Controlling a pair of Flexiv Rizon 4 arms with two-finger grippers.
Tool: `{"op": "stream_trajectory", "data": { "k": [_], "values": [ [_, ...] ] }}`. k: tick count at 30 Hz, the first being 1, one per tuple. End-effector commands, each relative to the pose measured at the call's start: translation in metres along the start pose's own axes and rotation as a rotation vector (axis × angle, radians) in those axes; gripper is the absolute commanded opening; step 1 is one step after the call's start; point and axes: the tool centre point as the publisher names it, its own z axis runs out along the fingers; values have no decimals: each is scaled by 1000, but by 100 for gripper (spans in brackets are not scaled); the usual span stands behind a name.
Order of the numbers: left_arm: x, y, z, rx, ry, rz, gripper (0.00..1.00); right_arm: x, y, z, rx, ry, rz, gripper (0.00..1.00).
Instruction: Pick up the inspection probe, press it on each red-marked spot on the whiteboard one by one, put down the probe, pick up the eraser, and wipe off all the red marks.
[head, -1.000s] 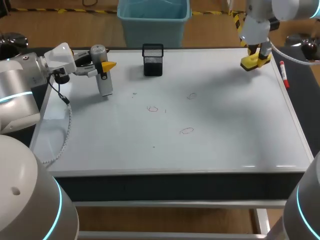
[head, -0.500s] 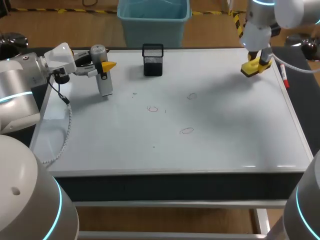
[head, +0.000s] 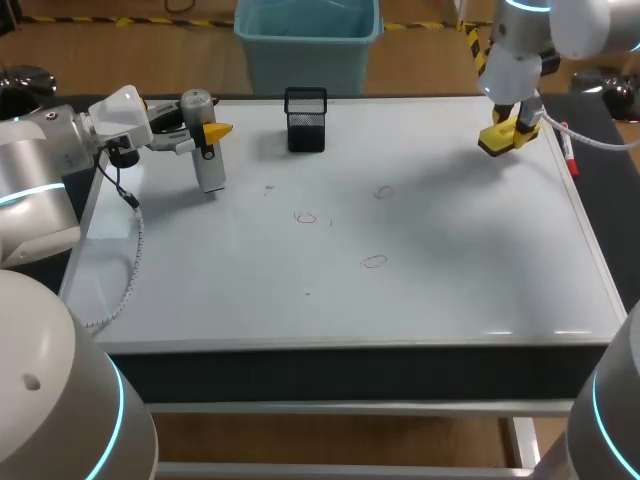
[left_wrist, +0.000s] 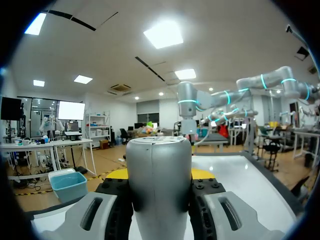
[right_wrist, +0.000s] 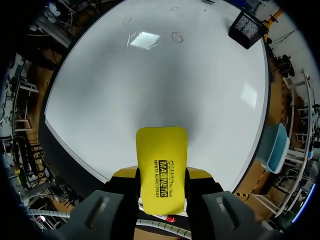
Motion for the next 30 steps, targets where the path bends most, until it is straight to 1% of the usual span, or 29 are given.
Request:
{"op": "stream_trajectory", "data": {
  "k": [1,13,15,18,24,28,30],
  "values": [
    [0,0,0,2,-1,1,0,0,-1,-2,1,3,-2,0],
    [0,0,0,2,-1,1,0,0,-1,-2,1,3,-2,0],
    [2,-4,9,1,24,3,0,0,-1,-2,1,3,-2,0],
    [10,-8,19,21,52,7,0,0,-1,-2,1,3,-2,0],
    [32,-15,39,47,117,1,0,0,-1,-2,1,3,-2,0],
    [46,-17,50,59,149,-2,0,0,-1,-2,1,3,-2,0],
    [53,-17,58,75,178,-6,0,0,-1,-2,1,3,-2,0]
  ]
}}
